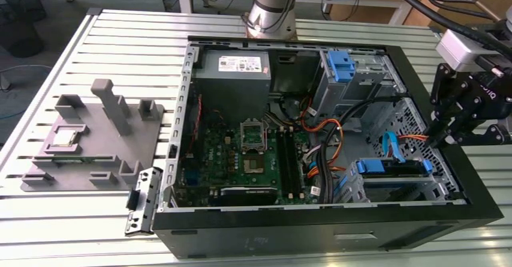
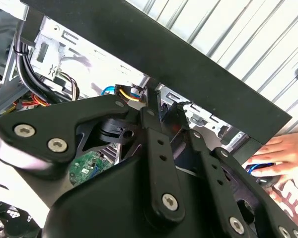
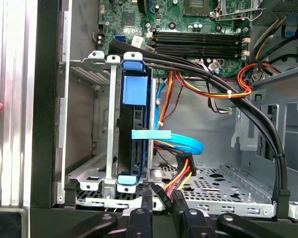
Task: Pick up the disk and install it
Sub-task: 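Insert the second disk wire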
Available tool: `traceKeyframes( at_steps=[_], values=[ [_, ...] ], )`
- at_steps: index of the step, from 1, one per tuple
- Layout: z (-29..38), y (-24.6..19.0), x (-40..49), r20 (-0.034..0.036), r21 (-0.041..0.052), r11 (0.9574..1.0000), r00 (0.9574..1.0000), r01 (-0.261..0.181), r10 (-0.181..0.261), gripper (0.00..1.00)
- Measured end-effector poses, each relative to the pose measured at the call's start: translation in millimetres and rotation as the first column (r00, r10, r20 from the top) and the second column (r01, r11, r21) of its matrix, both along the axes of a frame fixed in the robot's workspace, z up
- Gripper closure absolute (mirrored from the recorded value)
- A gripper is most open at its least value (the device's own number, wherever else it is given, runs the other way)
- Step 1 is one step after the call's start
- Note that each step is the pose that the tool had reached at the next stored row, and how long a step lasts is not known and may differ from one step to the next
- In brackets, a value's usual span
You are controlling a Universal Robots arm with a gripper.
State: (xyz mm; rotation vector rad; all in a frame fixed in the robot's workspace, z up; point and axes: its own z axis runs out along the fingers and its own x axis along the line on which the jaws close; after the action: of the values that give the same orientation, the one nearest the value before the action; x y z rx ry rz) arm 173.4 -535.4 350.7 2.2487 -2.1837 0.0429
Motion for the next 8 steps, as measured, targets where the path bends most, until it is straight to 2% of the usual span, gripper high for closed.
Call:
traceKeyframes(
  at_steps=[5, 8],
  values=[
    [-0.5, -0.1, -1.9, 0.0002, -0.0001, 0.9997, 0.9997, -0.025, 0.025, 0.71],
    [-0.5, -0.1, -1.9, 0.0002, -0.0001, 0.9997, 0.9997, -0.025, 0.025, 0.71]
  ],
)
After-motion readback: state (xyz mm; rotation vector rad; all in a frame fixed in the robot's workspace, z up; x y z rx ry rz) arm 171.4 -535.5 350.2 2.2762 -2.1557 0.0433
